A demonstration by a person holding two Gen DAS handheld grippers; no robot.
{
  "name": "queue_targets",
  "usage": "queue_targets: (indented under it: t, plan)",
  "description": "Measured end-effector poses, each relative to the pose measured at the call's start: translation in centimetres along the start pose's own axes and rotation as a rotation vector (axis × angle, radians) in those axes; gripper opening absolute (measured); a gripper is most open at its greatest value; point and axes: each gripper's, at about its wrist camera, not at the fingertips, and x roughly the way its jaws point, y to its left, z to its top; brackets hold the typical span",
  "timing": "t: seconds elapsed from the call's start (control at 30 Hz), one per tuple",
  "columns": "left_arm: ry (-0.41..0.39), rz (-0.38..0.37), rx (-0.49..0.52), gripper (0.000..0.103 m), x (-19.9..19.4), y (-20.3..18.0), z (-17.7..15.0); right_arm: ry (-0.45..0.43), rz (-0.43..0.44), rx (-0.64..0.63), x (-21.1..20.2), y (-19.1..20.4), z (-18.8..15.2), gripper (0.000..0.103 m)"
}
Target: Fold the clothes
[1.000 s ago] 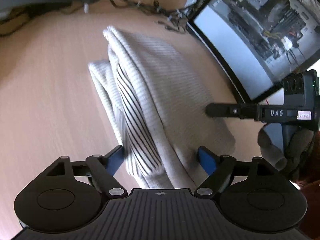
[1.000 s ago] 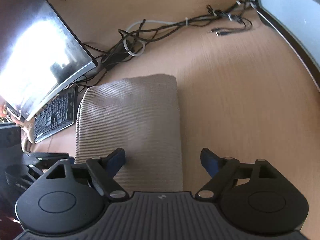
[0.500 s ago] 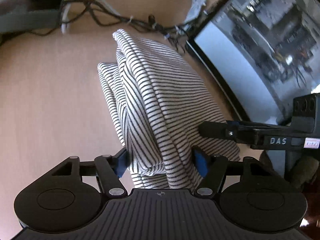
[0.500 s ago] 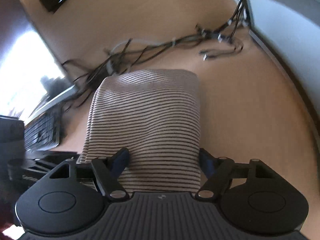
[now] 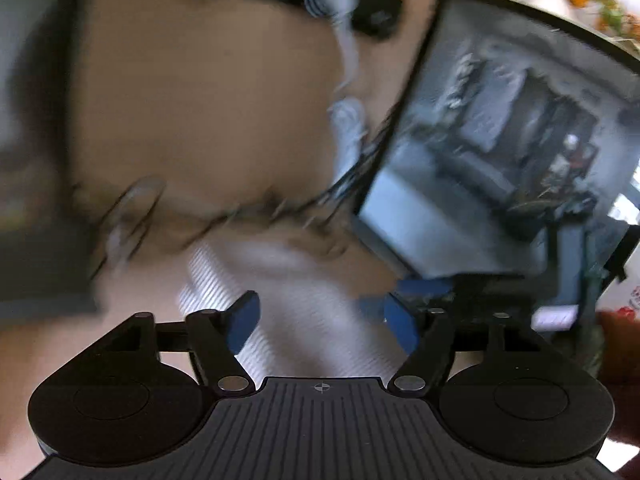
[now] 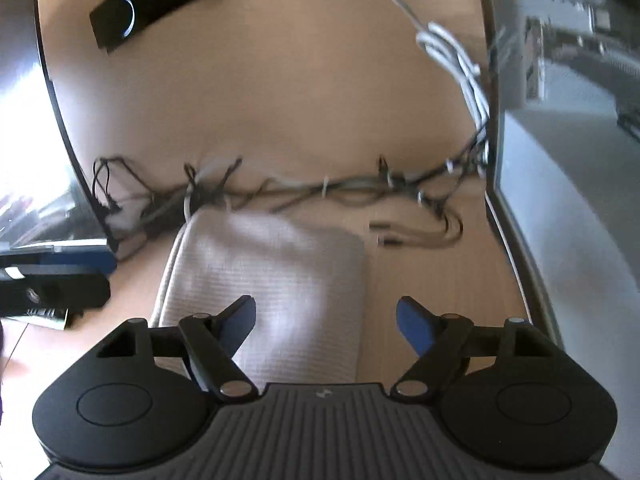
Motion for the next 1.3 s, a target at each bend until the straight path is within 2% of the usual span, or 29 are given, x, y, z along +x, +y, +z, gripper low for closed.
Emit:
queue_targets:
  t: [0.07,0.13,0.2,0.23,0.3,0.43,0.53,0.6,0.83,0.87,0.93,1.0,1.1,1.17,1.23,1.3]
  plan:
    - [-0.012,0.014,-0.008,0.081,3.0,0.2,1.0,-0.001,0.027,-0.043,0.7,0.7,0.3,0.079]
    - [0.055,0.059,-0.056,0.075,6.6,1.6,1.1,0.028,0.040,-0.103,1.7,1.6,-0.3,0.079]
    - [0.145,0.095,-0.098,0.072,9.6,3.2,0.4,0.061,0.007,-0.165,2.9,2.3,-1.3,0.081]
    - [0.167,0.121,-0.090,0.070,10.4,3.7,-0.2,0.060,-0.005,-0.179,3.1,2.4,-1.7,0.082]
    - [0.157,0.115,-0.047,0.070,10.4,3.8,-0.9,0.045,0.002,-0.161,2.9,1.9,-1.7,0.082]
    - [0.157,0.101,-0.079,0.072,10.6,4.8,-1.0,-0.018,-0.012,-0.058,1.7,0.0,-0.2,0.082]
    - [0.149,0.102,-0.084,0.072,11.4,4.6,-0.8,-0.087,-0.066,0.067,1.7,-1.8,1.3,0.082]
    - [0.148,0.102,-0.085,0.071,11.3,4.6,-0.8,-0.091,-0.070,0.156,2.5,-2.8,2.0,0.082]
    - [0.145,0.064,-0.110,0.071,10.2,5.2,-1.1,0.044,0.142,0.354,8.0,-4.6,1.7,0.084]
    - [0.146,0.058,-0.110,0.071,10.2,5.2,-1.2,0.052,0.143,0.369,8.3,-4.8,1.5,0.083]
    - [0.142,0.044,-0.106,0.074,10.1,5.2,-1.4,0.059,0.144,0.394,8.5,-4.9,1.2,0.073]
    - [0.140,0.015,-0.128,0.081,10.0,5.1,-1.5,0.023,0.150,0.373,6.8,-4.9,1.6,0.059]
    - [0.138,-0.031,-0.141,0.083,10.1,4.8,-1.7,-0.037,0.174,0.328,4.1,-4.7,2.4,0.046]
    - [0.137,-0.044,-0.131,0.085,10.2,4.2,-1.8,-0.049,0.150,0.277,3.6,-4.0,3.0,0.046]
    - [0.133,-0.041,-0.124,0.083,10.0,3.9,-1.8,-0.041,0.045,0.197,3.7,-2.9,3.1,0.046]
    - [0.127,-0.007,-0.129,0.078,8.9,3.7,-1.4,-0.032,-0.017,0.155,3.4,-2.0,2.8,0.047]
